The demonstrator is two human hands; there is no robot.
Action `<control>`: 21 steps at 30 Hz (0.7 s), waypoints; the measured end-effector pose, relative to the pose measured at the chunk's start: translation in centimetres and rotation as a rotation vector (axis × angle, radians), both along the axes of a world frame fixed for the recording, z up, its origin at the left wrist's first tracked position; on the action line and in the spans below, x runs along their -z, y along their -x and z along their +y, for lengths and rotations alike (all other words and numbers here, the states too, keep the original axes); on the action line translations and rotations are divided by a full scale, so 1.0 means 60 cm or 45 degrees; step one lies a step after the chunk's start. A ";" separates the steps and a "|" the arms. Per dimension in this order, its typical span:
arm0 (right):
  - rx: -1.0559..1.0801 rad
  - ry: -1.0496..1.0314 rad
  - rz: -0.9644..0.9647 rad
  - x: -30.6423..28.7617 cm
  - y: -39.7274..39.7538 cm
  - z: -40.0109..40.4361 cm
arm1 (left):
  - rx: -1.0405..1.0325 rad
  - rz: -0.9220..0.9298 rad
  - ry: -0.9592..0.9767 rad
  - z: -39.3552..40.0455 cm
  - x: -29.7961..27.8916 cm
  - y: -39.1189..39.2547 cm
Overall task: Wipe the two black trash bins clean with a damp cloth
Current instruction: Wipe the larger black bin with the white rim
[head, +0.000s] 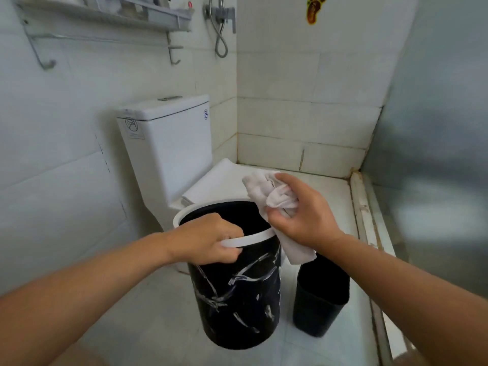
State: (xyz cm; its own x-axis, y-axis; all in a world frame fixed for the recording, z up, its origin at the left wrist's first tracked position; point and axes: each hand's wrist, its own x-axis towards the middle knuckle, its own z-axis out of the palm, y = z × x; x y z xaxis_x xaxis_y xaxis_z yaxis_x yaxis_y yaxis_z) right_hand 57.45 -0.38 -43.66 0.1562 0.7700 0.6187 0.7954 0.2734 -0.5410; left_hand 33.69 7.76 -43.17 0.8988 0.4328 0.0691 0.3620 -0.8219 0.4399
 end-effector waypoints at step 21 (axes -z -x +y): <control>0.304 -0.412 0.420 -0.221 -0.061 0.151 | -0.240 -0.302 -0.264 0.191 -0.294 -0.123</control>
State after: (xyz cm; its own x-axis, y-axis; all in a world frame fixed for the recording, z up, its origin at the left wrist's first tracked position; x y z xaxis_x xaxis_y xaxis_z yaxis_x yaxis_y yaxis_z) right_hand 61.10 8.68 -30.38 0.5309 0.4663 0.7076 0.6576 0.3001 -0.6911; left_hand 41.06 19.20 -25.53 0.7532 0.5441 0.3696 0.4232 -0.8310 0.3609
